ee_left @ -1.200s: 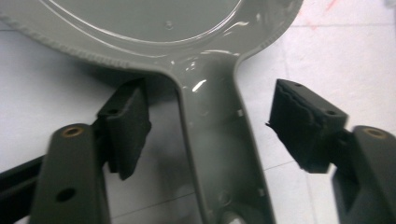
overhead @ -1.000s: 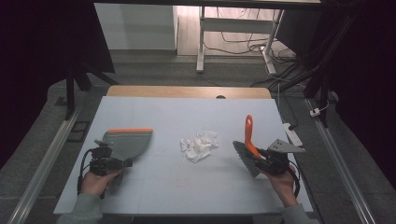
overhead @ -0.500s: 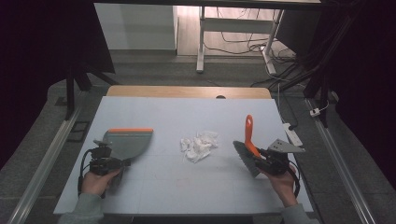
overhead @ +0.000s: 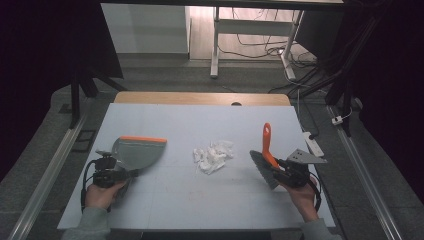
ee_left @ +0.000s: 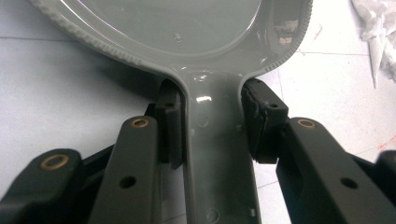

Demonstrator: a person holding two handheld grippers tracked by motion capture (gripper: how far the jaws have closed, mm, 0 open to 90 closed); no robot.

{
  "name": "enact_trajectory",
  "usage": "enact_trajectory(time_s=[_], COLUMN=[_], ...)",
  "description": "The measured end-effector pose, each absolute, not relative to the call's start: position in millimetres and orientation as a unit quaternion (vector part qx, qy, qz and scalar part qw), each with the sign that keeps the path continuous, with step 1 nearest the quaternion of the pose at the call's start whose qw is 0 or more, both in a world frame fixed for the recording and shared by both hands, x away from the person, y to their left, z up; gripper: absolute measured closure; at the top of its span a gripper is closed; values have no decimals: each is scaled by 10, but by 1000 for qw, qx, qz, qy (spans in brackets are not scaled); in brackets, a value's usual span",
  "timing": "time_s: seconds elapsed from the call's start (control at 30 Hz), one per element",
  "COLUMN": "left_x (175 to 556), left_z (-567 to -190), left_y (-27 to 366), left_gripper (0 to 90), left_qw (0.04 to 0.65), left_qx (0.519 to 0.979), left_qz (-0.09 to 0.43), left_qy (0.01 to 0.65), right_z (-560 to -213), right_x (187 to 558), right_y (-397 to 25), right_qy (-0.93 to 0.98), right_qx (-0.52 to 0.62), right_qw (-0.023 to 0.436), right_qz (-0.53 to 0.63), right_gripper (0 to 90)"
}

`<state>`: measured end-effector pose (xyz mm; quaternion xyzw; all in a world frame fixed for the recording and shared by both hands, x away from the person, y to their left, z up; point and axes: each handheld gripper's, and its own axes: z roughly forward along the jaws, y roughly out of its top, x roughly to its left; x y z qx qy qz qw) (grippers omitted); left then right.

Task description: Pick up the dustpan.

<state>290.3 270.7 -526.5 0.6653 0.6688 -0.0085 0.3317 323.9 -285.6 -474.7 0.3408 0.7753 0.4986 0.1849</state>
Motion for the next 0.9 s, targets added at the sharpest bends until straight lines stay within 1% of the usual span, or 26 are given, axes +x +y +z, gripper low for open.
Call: enact_trajectory(time_s=[0.23, 0.53, 0.73, 0.9], left_x=[2885, 2822, 2786, 2772], left_z=[-5237, -5152, -5089, -5052], left_y=[2733, 2808, 2855, 2869], left_gripper=[623, 623, 623, 623], left_qw=[345, 386, 410, 413], left_qx=[670, 674, 687, 699], left_qz=[1, 20, 26, 33], left_qy=[658, 629, 599, 583], right_z=[-4737, -4707, -4705, -4680], right_x=[3234, 3226, 3229, 3244], right_y=[-2858, -2838, -2830, -2828], right_qy=[774, 769, 768, 764], right_qx=[340, 338, 338, 338], right_qw=[186, 186, 185, 188], right_qz=[501, 509, 511, 516], right_gripper=[703, 703, 702, 702])
